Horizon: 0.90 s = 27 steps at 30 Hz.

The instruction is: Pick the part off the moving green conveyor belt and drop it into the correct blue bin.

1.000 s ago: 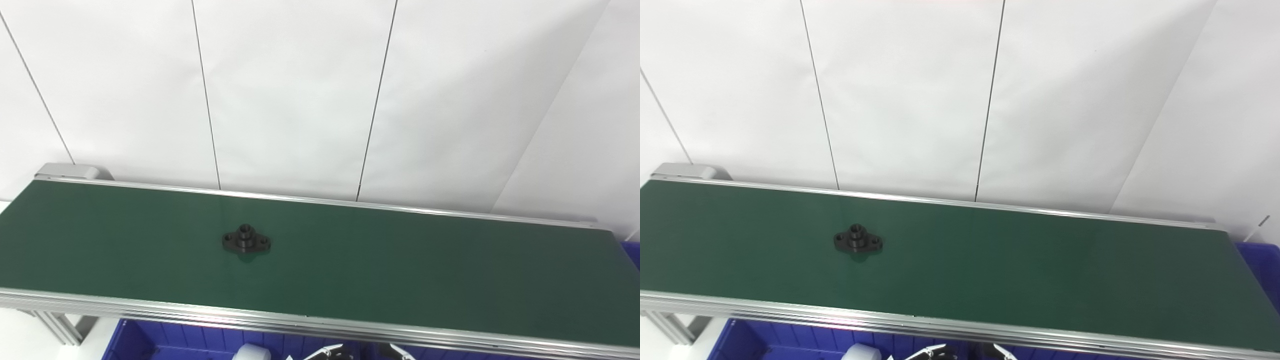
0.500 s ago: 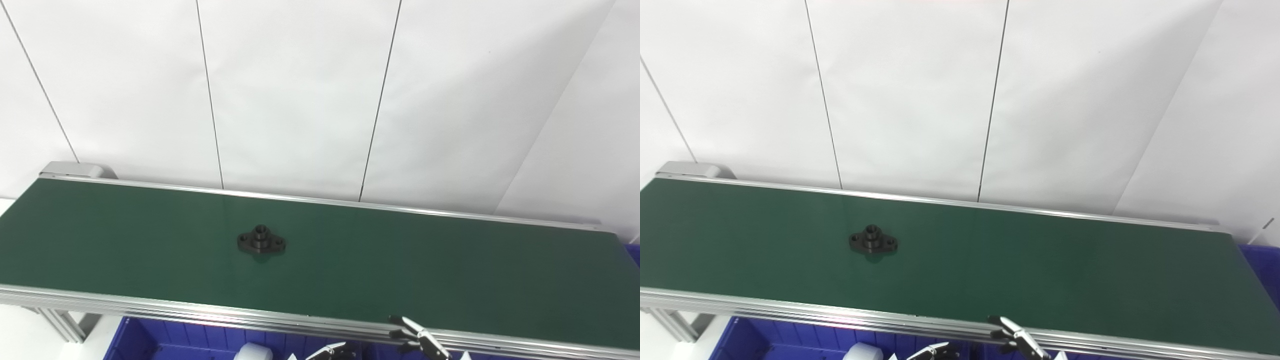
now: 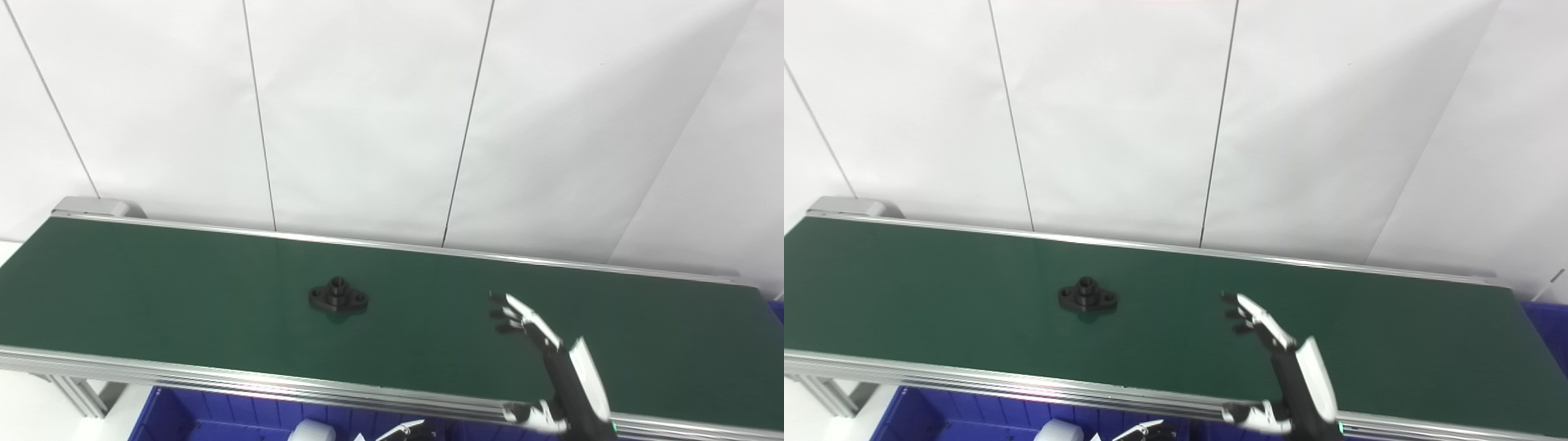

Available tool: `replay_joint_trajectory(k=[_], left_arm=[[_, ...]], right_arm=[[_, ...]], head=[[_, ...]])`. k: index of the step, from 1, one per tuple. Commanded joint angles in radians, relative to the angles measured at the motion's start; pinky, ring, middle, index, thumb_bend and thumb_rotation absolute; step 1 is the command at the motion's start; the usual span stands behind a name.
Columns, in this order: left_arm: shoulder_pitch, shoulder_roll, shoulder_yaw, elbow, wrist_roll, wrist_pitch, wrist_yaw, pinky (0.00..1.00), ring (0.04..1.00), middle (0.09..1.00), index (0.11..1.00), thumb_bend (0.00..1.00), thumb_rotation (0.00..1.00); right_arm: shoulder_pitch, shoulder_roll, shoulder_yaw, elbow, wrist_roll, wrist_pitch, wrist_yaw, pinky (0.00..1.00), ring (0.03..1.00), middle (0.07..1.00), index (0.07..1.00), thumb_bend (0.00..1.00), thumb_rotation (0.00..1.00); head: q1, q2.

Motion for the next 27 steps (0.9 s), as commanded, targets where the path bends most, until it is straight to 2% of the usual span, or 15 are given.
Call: replay_joint_trajectory(k=[1, 4, 6, 9, 14, 19, 27], left_arm=[[-0.023, -0.024, -0.008, -0.019, 0.005, -0.033, 0.014, 0.72, 0.803, 0.83, 0.834, 0.75, 0.61], [-0.027, -0.028, -0.008, -0.014, -0.003, -0.031, 0.01, 0.73, 0.803, 0.832, 0.835, 0.75, 0.6], [-0.028, -0.03, -0.008, -0.014, -0.007, -0.03, 0.009, 0.72, 0.8, 0.833, 0.836, 0.75, 0.59], [-0.03, -0.034, -0.008, -0.012, -0.009, -0.032, 0.009, 0.71, 0.803, 0.84, 0.838, 0.74, 0.59], [-0.033, -0.038, -0.007, -0.008, 0.006, -0.031, 0.016, 0.69, 0.796, 0.84, 0.839, 0.75, 0.6], [-0.036, -0.043, -0.009, -0.004, 0.005, -0.029, 0.016, 0.69, 0.795, 0.843, 0.84, 0.75, 0.61], [-0.033, -0.054, -0.018, -0.017, 0.017, -0.016, 0.024, 0.7, 0.794, 0.841, 0.841, 0.75, 0.61]], right_arm=[[-0.047, 0.02, -0.037, -0.011, -0.051, 0.015, 0.025, 0.7, 0.801, 0.871, 0.879, 0.9, 0.95], [-0.097, 0.059, -0.066, -0.042, -0.188, 0.151, 0.075, 0.72, 0.817, 0.869, 0.883, 0.9, 0.91], [-0.132, 0.086, -0.072, -0.05, -0.251, 0.219, 0.107, 0.72, 0.813, 0.861, 0.881, 0.89, 0.86], [-0.187, 0.114, -0.069, -0.031, -0.327, 0.275, 0.14, 0.69, 0.788, 0.846, 0.87, 0.89, 0.79], [-0.278, 0.153, -0.061, 0.047, -0.405, 0.33, 0.178, 0.64, 0.768, 0.834, 0.855, 0.89, 0.72], [-0.363, 0.171, -0.051, 0.152, -0.438, 0.362, 0.206, 0.66, 0.782, 0.835, 0.856, 0.9, 0.7], [-0.519, 0.184, 0.019, 0.374, -0.533, 0.411, 0.223, 0.67, 0.782, 0.837, 0.859, 0.92, 0.7]], head=[[0.0, 0.001], [0.0, 0.0], [0.001, -0.001], [0.002, -0.002], [0.004, -0.005], [0.014, -0.007], [0.025, -0.004]])
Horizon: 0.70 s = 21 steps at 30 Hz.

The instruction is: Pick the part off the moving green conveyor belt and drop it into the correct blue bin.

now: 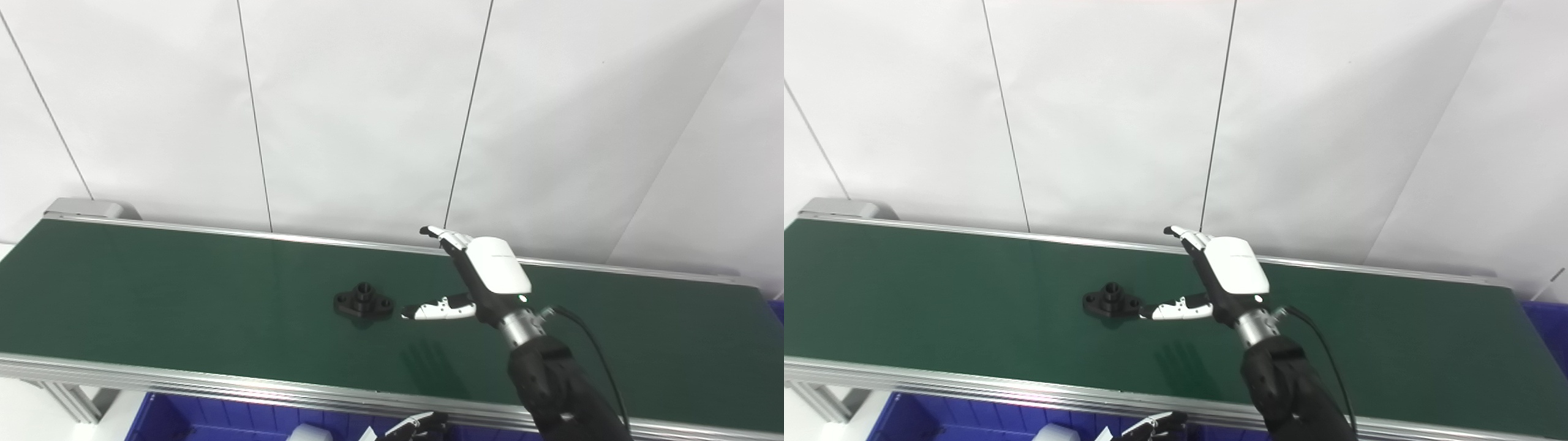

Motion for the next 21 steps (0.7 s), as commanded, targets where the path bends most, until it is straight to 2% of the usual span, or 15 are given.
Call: replay_joint_trajectory(k=[1, 9, 18, 21], left_arm=[[-0.012, -0.025, -0.012, -0.024, 0.014, -0.022, 0.018, 0.7, 0.792, 0.839, 0.839, 0.74, 0.6], [-0.008, -0.04, -0.02, -0.03, 0.03, -0.024, 0.035, 0.7, 0.786, 0.827, 0.829, 0.73, 0.58], [0.001, -0.043, -0.031, -0.058, 0.038, -0.011, 0.038, 0.7, 0.789, 0.831, 0.831, 0.71, 0.58], [0.003, -0.042, -0.033, -0.064, 0.032, -0.01, 0.036, 0.71, 0.792, 0.834, 0.832, 0.71, 0.58]], right_arm=[[-0.081, 0.01, 0.014, 0.021, -0.022, 0.01, -0.026, 0.66, 0.773, 0.829, 0.849, 0.92, 0.7], [-0.174, 0.02, 0.075, 0.177, -0.054, 0.009, -0.058, 0.62, 0.737, 0.8, 0.816, 0.93, 0.66], [-0.207, 0.037, 0.105, 0.275, -0.054, 0.039, -0.043, 0.6, 0.707, 0.787, 0.818, 0.93, 0.64], [-0.211, 0.046, 0.129, 0.296, -0.077, 0.069, -0.037, 0.59, 0.696, 0.778, 0.818, 0.92, 0.61]], head=[[0.001, 0.001], [0.015, 0.007], [0.027, 0.018], [0.023, 0.021]])
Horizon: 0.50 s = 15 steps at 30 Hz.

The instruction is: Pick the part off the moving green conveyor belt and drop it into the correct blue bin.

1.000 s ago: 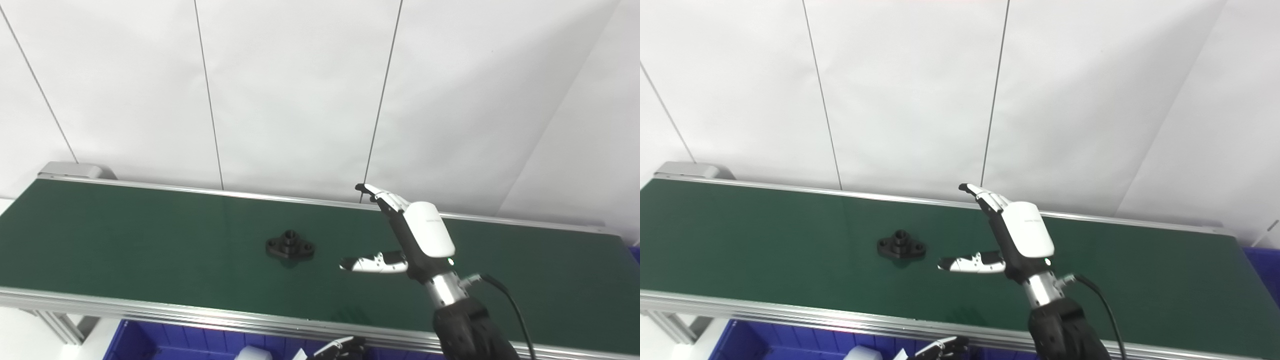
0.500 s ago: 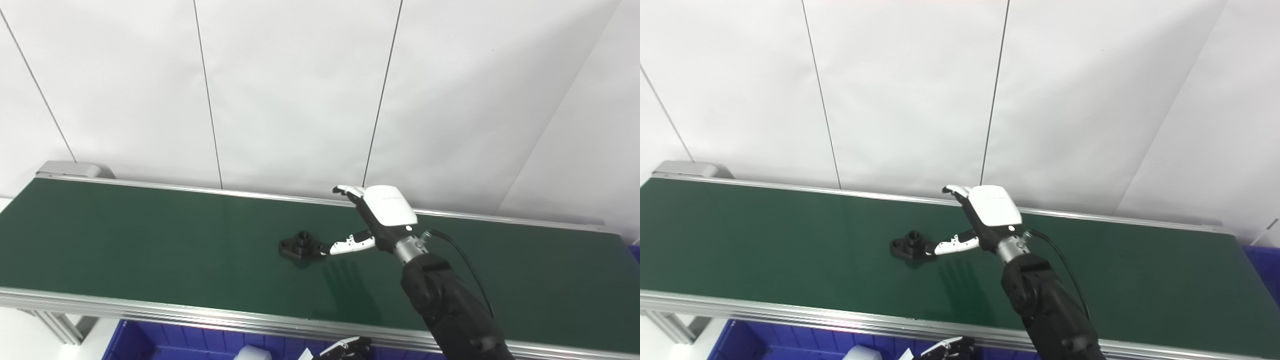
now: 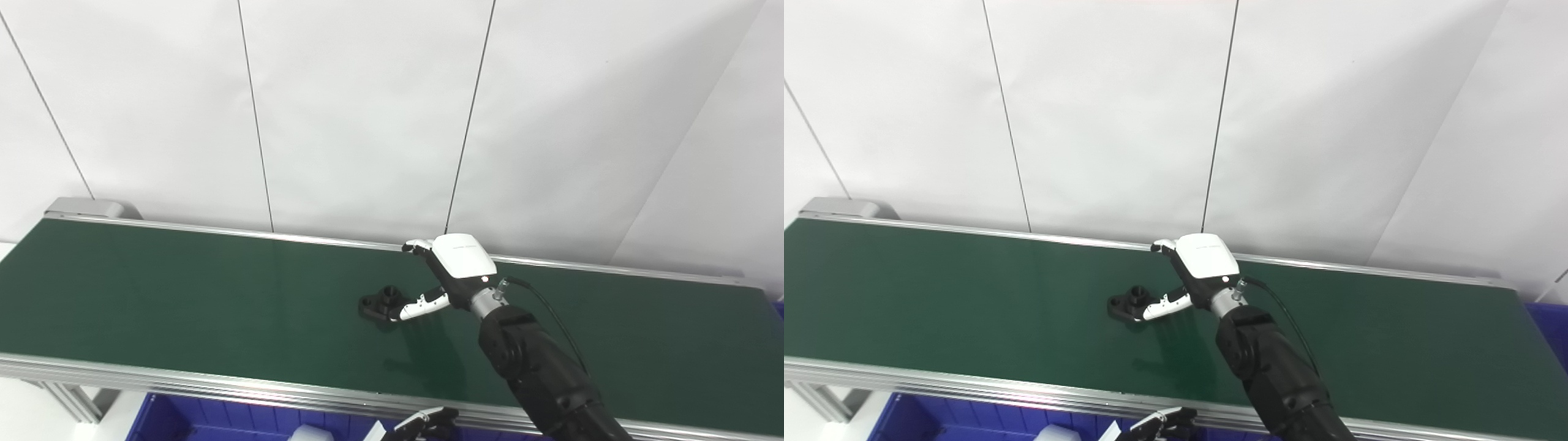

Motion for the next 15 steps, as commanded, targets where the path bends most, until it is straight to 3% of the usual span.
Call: replay_joint_trajectory(k=[1, 9, 15], left_arm=[[0.004, -0.032, -0.015, -0.029, -0.006, -0.012, 0.007, 0.71, 0.794, 0.834, 0.832, 0.71, 0.57], [0.005, -0.031, -0.017, -0.036, -0.004, -0.014, 0.009, 0.71, 0.798, 0.839, 0.831, 0.7, 0.58], [0.006, -0.032, -0.017, -0.038, -0.009, -0.015, 0.007, 0.72, 0.8, 0.842, 0.833, 0.7, 0.57]], right_arm=[[-0.058, 0.015, 0.016, -0.001, -0.022, 0.057, -0.004, 0.59, 0.692, 0.775, 0.818, 0.92, 0.61], [-0.064, 0.018, 0.065, 0.038, -0.038, 0.14, 0.064, 0.57, 0.687, 0.768, 0.765, 0.9, 0.58], [-0.057, 0.021, 0.095, 0.055, -0.045, 0.164, 0.089, 0.42, 0.579, 0.7, 0.717, 0.88, 0.55]], head=[[0.0, 0.003], [0.002, 0.012], [0.004, 0.014]])
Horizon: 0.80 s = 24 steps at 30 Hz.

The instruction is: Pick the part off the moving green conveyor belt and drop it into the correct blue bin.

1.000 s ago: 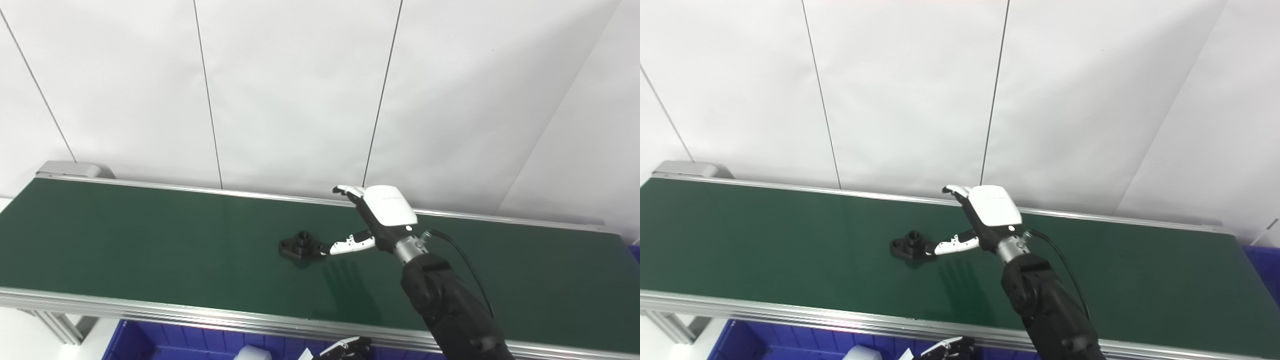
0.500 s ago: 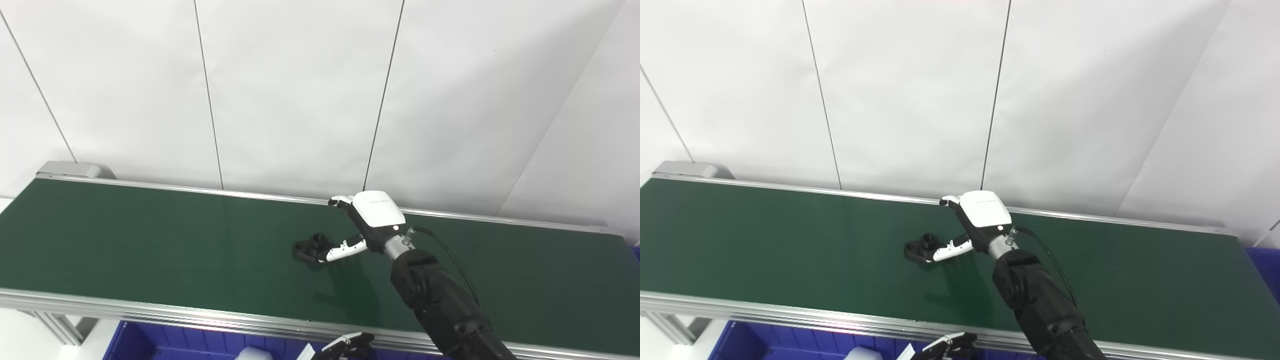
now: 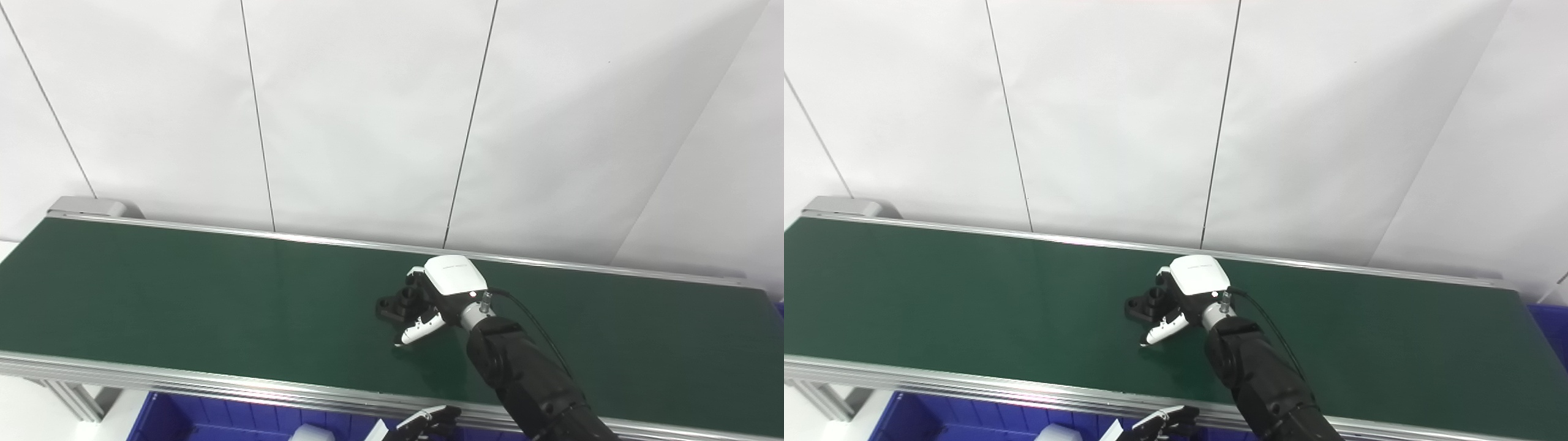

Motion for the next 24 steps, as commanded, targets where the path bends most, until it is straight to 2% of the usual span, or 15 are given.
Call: replay_joint_trajectory(k=[1, 3, 4, 5, 7, 8, 9, 13, 14, 17, 24], left_arm=[[0.006, -0.032, -0.015, -0.035, -0.007, -0.02, 0.009, 0.71, 0.799, 0.841, 0.831, 0.7, 0.57], [0.008, -0.032, -0.016, -0.037, -0.005, -0.021, 0.01, 0.71, 0.799, 0.84, 0.832, 0.7, 0.57], [0.01, -0.032, -0.016, -0.039, -0.006, -0.019, 0.009, 0.71, 0.799, 0.84, 0.832, 0.69, 0.57], [0.011, -0.032, -0.016, -0.042, -0.006, -0.017, 0.009, 0.72, 0.8, 0.841, 0.833, 0.69, 0.57], [0.015, -0.032, -0.016, -0.048, -0.006, -0.013, 0.008, 0.72, 0.801, 0.84, 0.833, 0.7, 0.57], [0.016, -0.032, -0.016, -0.05, -0.006, -0.012, 0.008, 0.71, 0.801, 0.84, 0.834, 0.7, 0.57], [0.016, -0.031, -0.016, -0.054, -0.006, -0.008, 0.007, 0.72, 0.802, 0.841, 0.835, 0.7, 0.57], [0.018, -0.029, -0.017, -0.063, -0.007, 0.0, 0.007, 0.72, 0.806, 0.843, 0.835, 0.7, 0.58], [0.018, -0.029, -0.017, -0.064, -0.008, 0.0, 0.006, 0.72, 0.804, 0.842, 0.836, 0.71, 0.58], [0.018, -0.028, -0.017, -0.065, -0.006, 0.004, 0.006, 0.72, 0.802, 0.842, 0.838, 0.71, 0.59], [0.026, -0.022, -0.018, -0.085, -0.007, 0.025, 0.0, 0.73, 0.809, 0.849, 0.845, 0.72, 0.6]], right_arm=[[-0.039, 0.002, 0.016, -0.001, -0.008, 0.024, 0.012, 0.41, 0.554, 0.667, 0.7, 0.86, 0.54], [-0.039, 0.008, 0.02, 0.022, 0.001, 0.026, 0.008, 0.37, 0.481, 0.573, 0.657, 0.79, 0.48], [-0.038, 0.01, 0.021, 0.035, 0.004, 0.025, -0.001, 0.34, 0.428, 0.514, 0.625, 0.72, 0.41], [-0.038, 0.011, 0.024, 0.046, 0.005, 0.024, -0.009, 0.29, 0.361, 0.445, 0.547, 0.6, 0.25], [-0.04, 0.01, 0.034, 0.057, 0.002, 0.029, -0.008, 0.23, 0.289, 0.378, 0.5, 0.52, 0.16], [-0.042, 0.008, 0.04, 0.06, 0.0, 0.033, -0.002, 0.21, 0.267, 0.358, 0.494, 0.51, 0.14], [-0.044, 0.005, 0.044, 0.054, 0.005, 0.04, 0.013, 0.19, 0.257, 0.394, 0.49, 0.51, 0.09], [-0.045, 0.002, 0.043, 0.025, 0.019, 0.069, 0.049, 0.2, 0.295, 0.469, 0.488, 0.52, 0.01], [-0.044, 0.001, 0.044, 0.018, 0.018, 0.077, 0.056, 0.21, 0.311, 0.437, 0.5, 0.52, 0.0], [-0.041, -0.003, 0.049, -0.007, 0.018, 0.09, 0.076, 0.21, 0.311, 0.473, 0.489, 0.53, 0.0], [-0.033, -0.01, 0.062, -0.032, 0.01, 0.123, 0.115, 0.21, 0.292, 0.474, 0.49, 0.53, 0.0]], head=[[0.003, 0.003], [0.003, 0.005], [0.003, 0.006], [0.003, 0.007], [0.003, 0.01], [0.003, 0.01], [0.001, 0.011], [-0.001, 0.014], [-0.001, 0.015], [-0.001, 0.016], [-0.007, 0.019]])
